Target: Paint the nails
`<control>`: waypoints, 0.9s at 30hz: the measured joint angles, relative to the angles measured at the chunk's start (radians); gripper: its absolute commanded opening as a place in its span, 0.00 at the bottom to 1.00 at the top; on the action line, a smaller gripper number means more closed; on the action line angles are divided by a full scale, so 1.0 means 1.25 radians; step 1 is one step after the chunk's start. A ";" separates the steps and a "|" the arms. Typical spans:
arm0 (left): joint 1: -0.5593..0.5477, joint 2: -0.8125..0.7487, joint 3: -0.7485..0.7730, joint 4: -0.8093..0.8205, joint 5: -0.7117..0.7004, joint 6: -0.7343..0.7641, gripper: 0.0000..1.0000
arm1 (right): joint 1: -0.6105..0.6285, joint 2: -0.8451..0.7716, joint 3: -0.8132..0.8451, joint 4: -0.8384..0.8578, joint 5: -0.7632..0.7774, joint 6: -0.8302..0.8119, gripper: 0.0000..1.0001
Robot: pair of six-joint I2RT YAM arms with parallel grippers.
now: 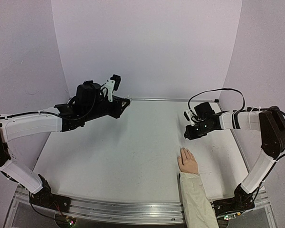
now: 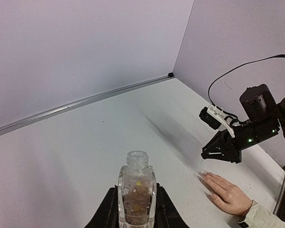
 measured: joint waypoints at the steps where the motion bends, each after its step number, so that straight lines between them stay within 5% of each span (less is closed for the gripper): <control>1: 0.000 0.001 0.001 0.000 -0.001 0.002 0.00 | -0.001 -0.002 0.003 -0.001 -0.001 -0.002 0.00; 8: 0.004 -0.002 0.003 -0.001 0.003 0.015 0.00 | -0.014 -0.054 0.038 -0.003 0.025 0.023 0.00; 13: 0.010 -0.031 -0.008 0.002 0.107 0.020 0.00 | -0.017 -0.085 0.075 -0.001 0.052 0.080 0.00; 27: 0.010 -0.190 -0.260 0.085 0.394 0.084 0.00 | 0.034 -0.178 0.166 -0.014 -0.345 0.128 0.00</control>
